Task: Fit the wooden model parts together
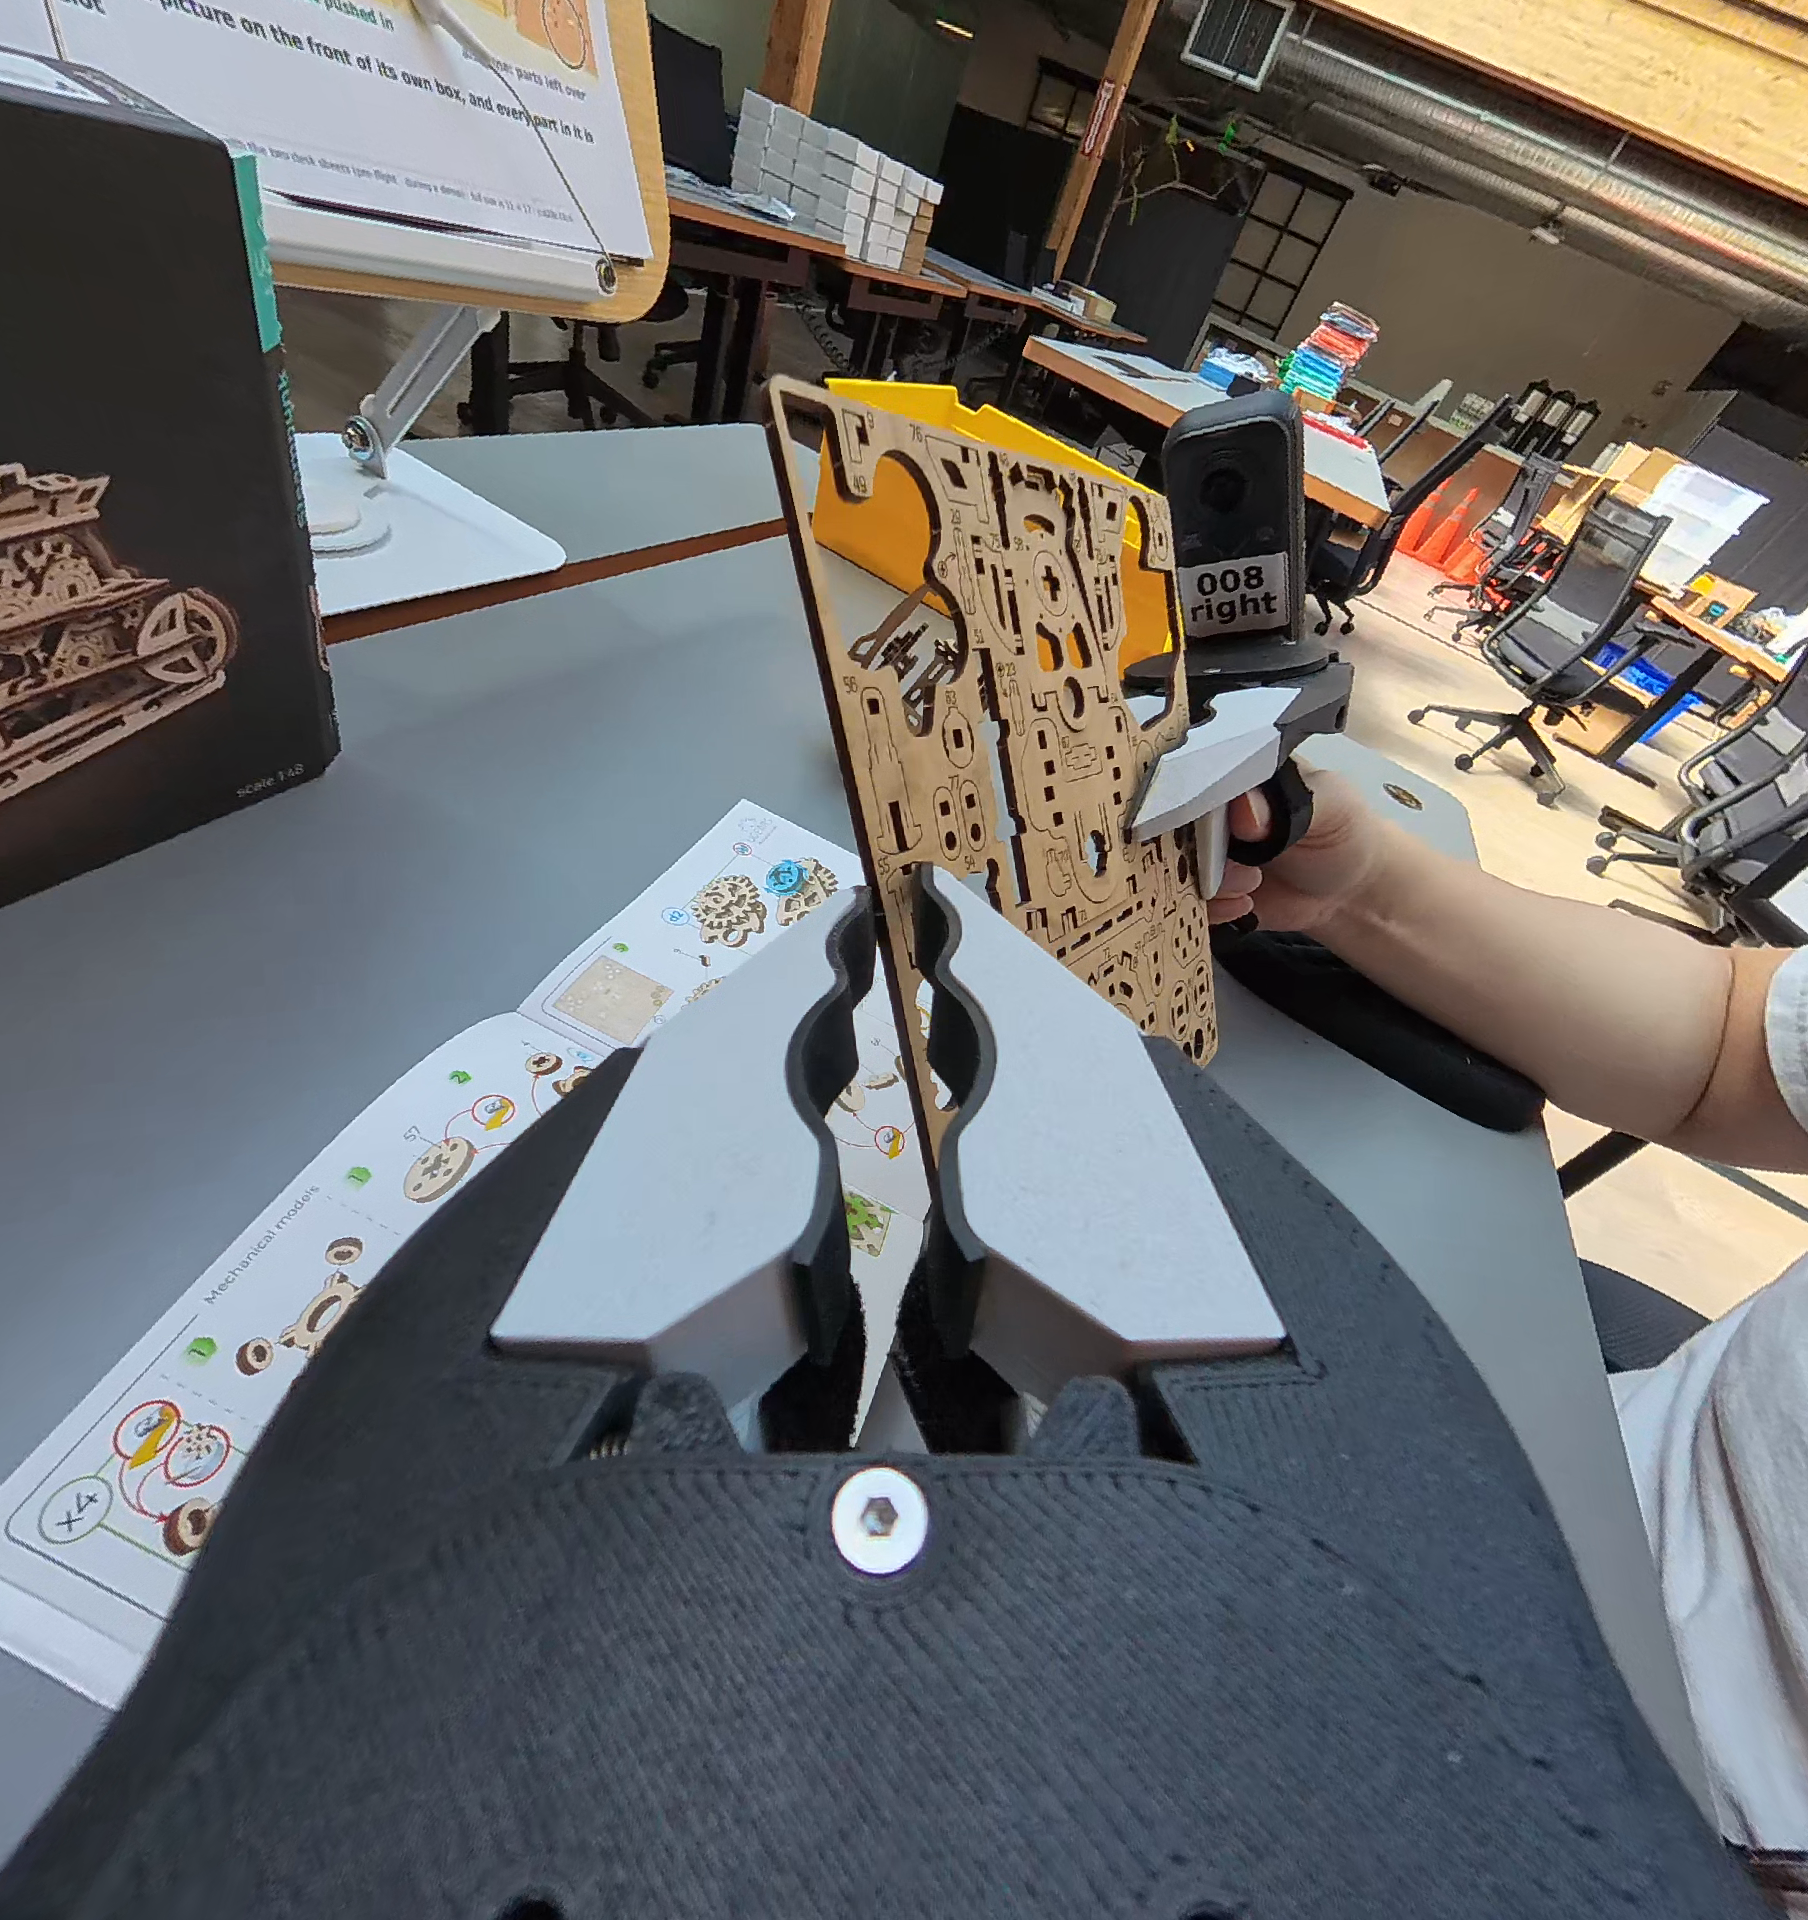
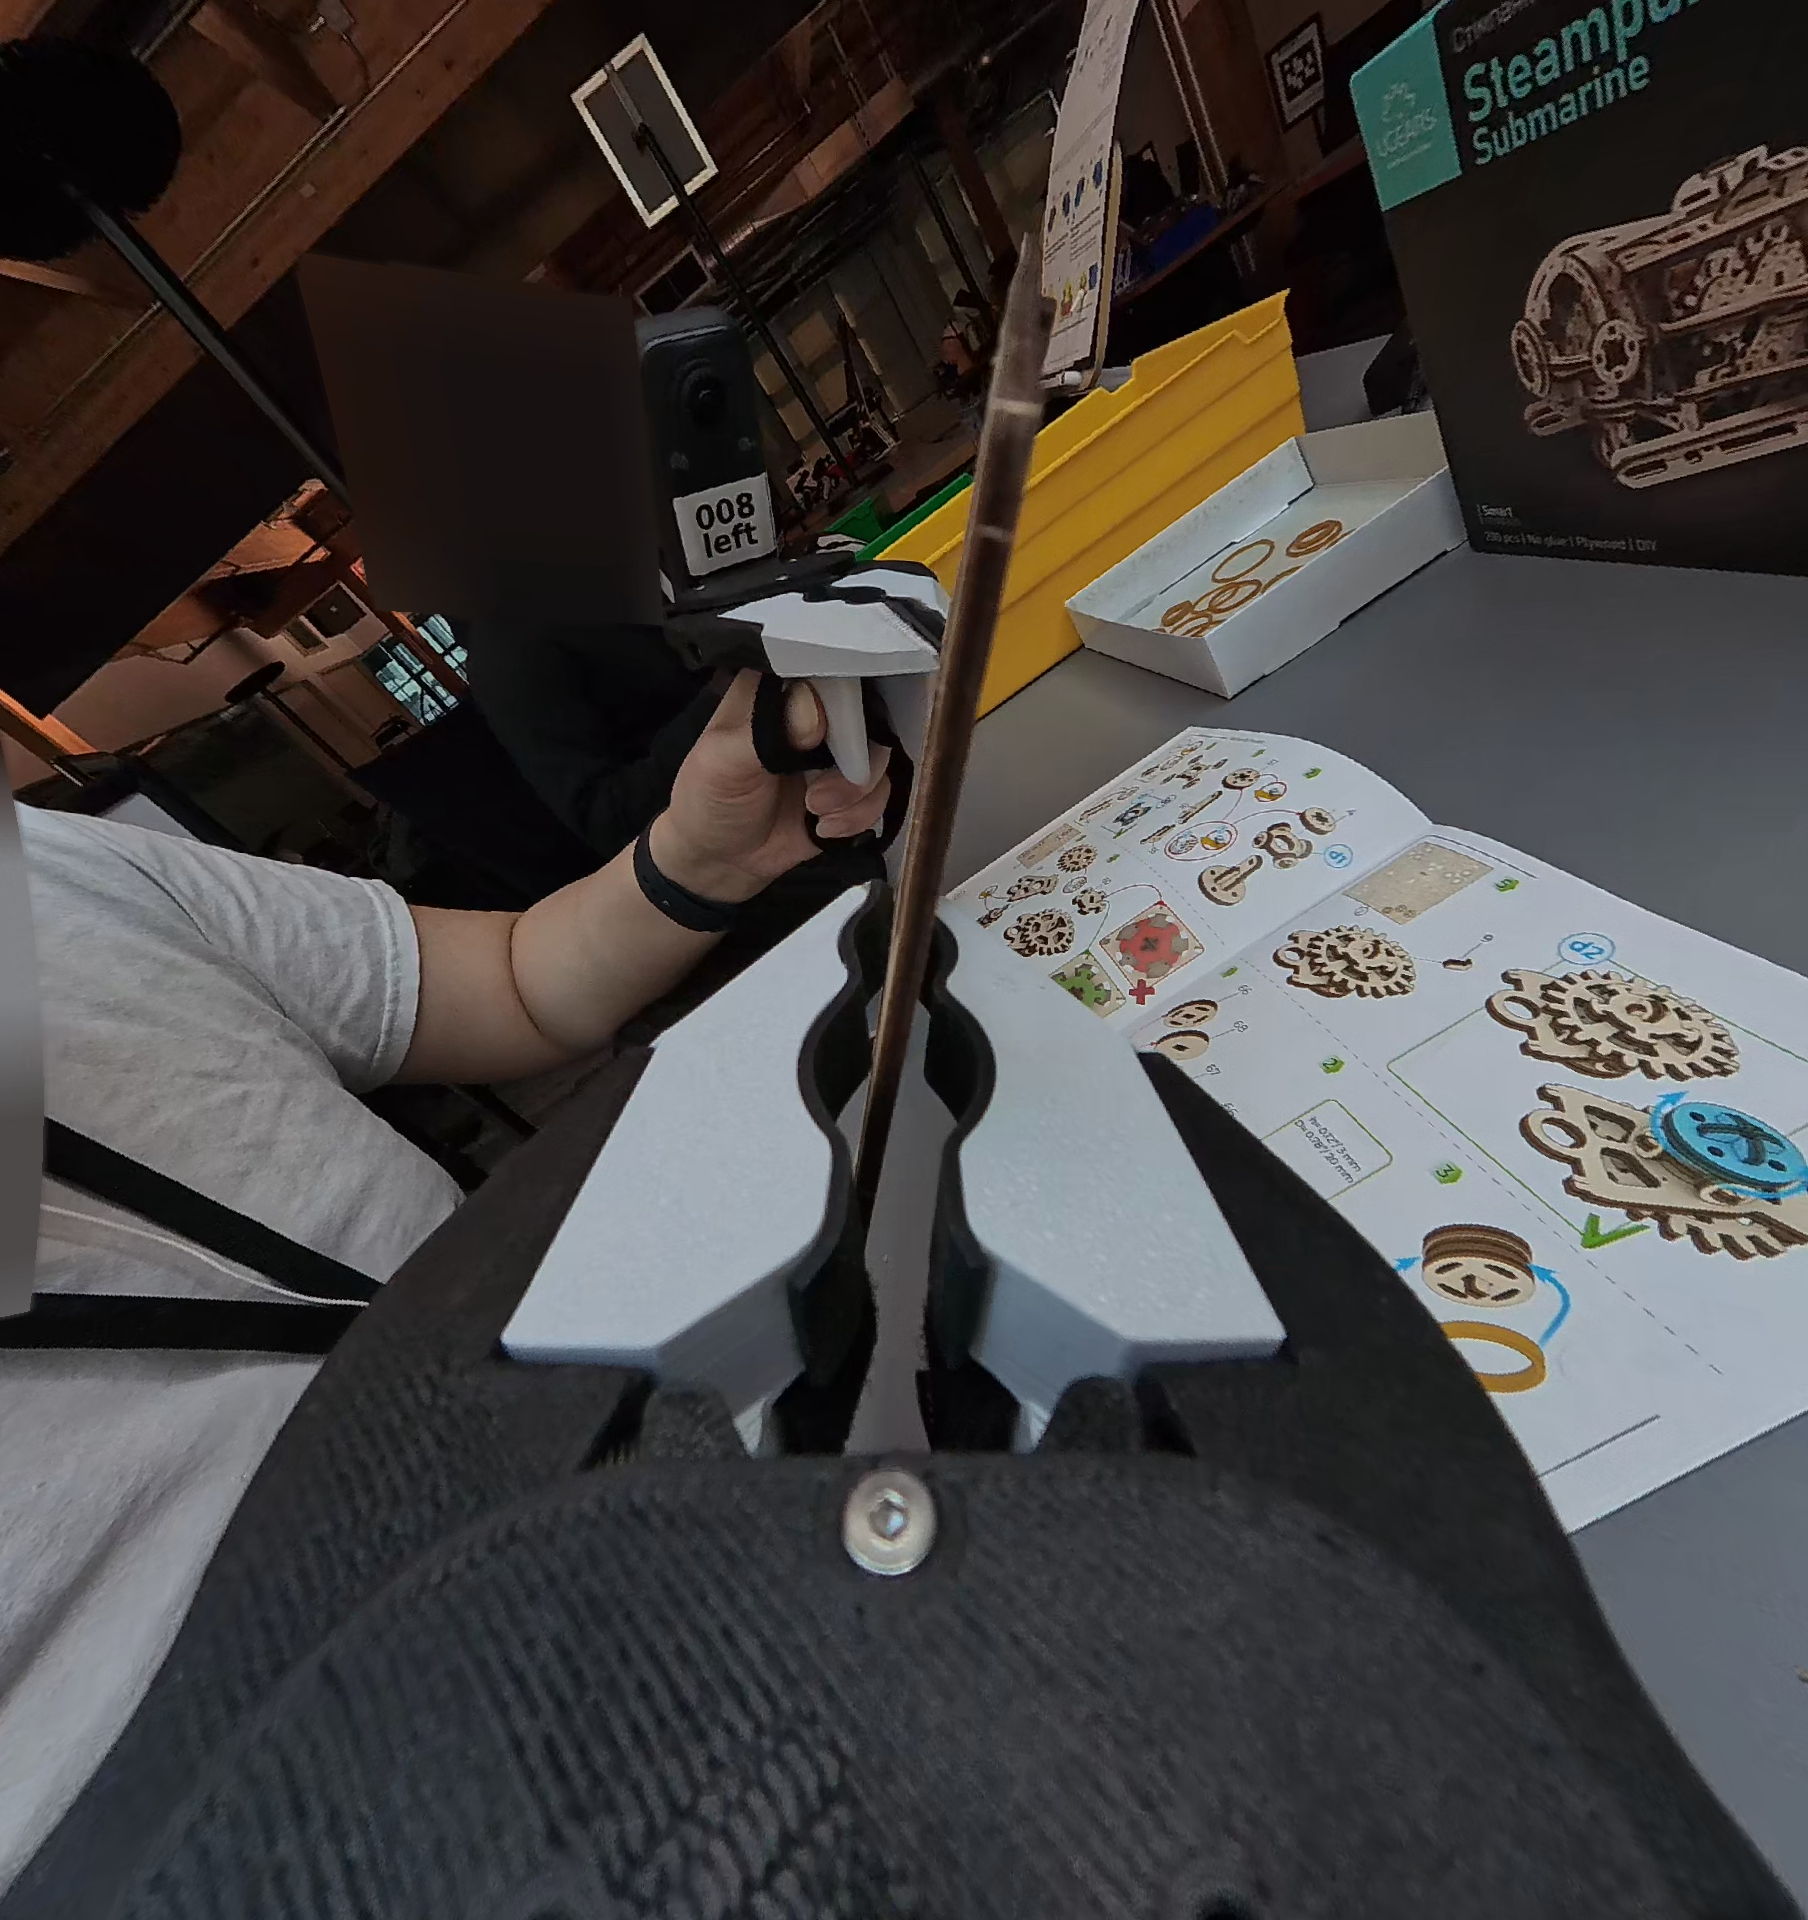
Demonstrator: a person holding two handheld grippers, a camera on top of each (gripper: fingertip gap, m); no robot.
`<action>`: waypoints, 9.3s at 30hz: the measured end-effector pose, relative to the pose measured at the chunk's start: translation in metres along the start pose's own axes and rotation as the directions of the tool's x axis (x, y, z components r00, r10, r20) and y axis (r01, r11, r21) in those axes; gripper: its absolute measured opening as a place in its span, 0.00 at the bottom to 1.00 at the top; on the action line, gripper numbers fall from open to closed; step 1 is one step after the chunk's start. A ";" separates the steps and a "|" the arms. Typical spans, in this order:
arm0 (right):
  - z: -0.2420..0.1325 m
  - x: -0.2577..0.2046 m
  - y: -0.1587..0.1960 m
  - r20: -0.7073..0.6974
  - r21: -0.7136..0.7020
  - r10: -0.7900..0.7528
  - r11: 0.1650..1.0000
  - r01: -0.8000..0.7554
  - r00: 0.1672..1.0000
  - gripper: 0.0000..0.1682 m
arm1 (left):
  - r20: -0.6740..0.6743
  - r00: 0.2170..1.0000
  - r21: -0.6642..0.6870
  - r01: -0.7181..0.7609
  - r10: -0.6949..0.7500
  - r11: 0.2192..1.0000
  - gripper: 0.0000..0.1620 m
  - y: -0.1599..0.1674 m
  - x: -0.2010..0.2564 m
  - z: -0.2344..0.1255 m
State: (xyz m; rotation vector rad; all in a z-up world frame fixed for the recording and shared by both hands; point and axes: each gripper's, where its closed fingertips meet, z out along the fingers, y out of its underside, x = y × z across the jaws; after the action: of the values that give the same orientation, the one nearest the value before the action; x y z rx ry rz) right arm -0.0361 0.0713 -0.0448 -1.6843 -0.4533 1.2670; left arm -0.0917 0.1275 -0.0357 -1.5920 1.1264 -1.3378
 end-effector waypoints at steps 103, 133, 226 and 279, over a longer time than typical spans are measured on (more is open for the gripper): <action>-0.054 -0.009 -0.031 0.113 0.139 0.159 0.975 -0.174 0.981 0.06 | -0.453 0.803 -0.333 0.252 -0.388 0.909 0.00 0.034 0.063 0.020; -0.038 0.012 0.090 -0.112 -0.391 0.419 0.815 -0.427 0.901 0.02 | -0.190 0.738 -0.554 0.464 -0.648 0.691 0.01 0.113 0.060 -0.001; -0.016 0.002 0.096 -0.045 -0.421 0.421 0.814 -0.399 0.906 0.02 | -0.274 0.709 -0.552 0.438 -0.650 0.710 0.02 0.117 0.073 0.000; -0.019 -0.005 0.099 -0.023 -0.479 0.359 0.815 -0.325 0.933 0.02 | -0.315 0.739 -0.571 0.354 -0.596 0.740 0.00 0.120 0.085 -0.001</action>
State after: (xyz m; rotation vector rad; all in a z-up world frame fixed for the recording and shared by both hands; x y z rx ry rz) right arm -0.0441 0.0105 -0.1248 -2.2206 -0.5534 1.5693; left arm -0.1060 0.0086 -0.1203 -2.0917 1.4823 -2.0136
